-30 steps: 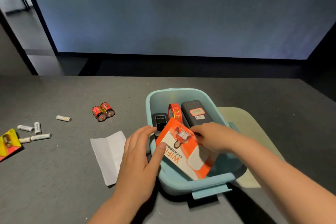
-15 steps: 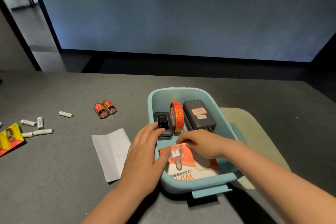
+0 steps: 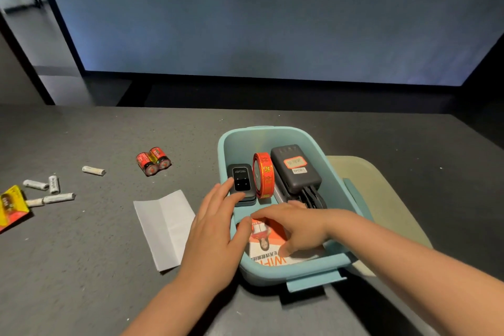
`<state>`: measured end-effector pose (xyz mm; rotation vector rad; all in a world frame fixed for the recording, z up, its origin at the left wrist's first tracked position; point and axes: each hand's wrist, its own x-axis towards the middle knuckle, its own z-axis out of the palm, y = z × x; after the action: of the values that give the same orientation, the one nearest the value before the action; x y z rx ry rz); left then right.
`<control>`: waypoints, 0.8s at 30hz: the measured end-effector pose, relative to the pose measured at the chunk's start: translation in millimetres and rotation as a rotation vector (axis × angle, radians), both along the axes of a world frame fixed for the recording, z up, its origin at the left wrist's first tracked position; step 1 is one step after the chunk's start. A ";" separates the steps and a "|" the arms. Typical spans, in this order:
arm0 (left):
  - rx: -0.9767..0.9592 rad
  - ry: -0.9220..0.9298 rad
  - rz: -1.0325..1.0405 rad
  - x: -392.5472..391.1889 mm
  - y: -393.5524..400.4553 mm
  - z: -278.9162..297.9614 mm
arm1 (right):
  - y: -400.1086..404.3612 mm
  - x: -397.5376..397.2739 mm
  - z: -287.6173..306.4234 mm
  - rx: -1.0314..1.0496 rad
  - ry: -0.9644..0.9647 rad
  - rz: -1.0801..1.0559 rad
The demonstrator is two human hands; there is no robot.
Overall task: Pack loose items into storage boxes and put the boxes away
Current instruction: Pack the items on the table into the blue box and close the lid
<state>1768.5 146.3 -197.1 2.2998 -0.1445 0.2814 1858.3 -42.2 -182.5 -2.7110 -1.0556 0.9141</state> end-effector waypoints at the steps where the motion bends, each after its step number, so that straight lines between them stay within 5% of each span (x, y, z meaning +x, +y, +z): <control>1: -0.001 -0.005 0.002 0.3 -0.2 -0.6 | -0.1 0.9 -1.9 0.013 0.032 -0.014; 13: -0.040 0.009 0.002 -1.2 -0.5 1.0 | 3.0 -2.1 8.0 0.194 -0.028 -0.078; 19: -0.026 0.028 -0.005 -2.0 -0.2 2.3 | -23.7 -12.4 15.0 -0.140 -0.270 0.045; 24: -0.031 0.006 -0.014 -1.6 -1.0 0.7 | -40.4 -4.7 11.5 -0.193 -0.244 -0.073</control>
<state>1766.8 145.2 -196.3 2.2682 -0.1526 0.2676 1853.6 -82.6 -171.1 -3.0621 -0.9412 0.7227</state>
